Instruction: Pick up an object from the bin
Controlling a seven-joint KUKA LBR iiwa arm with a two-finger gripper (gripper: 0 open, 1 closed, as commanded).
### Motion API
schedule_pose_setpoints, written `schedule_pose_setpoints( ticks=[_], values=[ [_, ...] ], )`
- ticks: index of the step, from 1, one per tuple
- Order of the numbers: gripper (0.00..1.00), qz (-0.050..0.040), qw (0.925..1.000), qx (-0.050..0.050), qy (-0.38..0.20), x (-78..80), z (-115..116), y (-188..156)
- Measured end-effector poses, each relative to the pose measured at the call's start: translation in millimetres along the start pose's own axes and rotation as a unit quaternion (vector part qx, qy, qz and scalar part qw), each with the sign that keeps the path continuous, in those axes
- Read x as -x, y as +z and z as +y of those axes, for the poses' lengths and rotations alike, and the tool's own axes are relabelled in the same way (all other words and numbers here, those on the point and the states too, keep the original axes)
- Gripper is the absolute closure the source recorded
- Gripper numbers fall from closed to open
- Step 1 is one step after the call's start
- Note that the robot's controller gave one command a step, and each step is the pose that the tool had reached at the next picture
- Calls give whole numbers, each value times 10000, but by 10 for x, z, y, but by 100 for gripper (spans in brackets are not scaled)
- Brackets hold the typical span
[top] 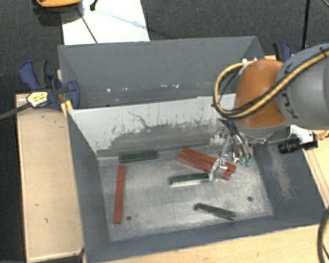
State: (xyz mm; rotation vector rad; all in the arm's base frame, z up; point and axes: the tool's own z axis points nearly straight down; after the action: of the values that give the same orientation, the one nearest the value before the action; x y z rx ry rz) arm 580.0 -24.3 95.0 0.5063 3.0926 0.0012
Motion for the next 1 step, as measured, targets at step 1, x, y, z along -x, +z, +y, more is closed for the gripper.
schedule_pose_setpoints(
  ticks=[1],
  values=[
    [100,62,9966,-26,817,58,153,186]
  ],
)
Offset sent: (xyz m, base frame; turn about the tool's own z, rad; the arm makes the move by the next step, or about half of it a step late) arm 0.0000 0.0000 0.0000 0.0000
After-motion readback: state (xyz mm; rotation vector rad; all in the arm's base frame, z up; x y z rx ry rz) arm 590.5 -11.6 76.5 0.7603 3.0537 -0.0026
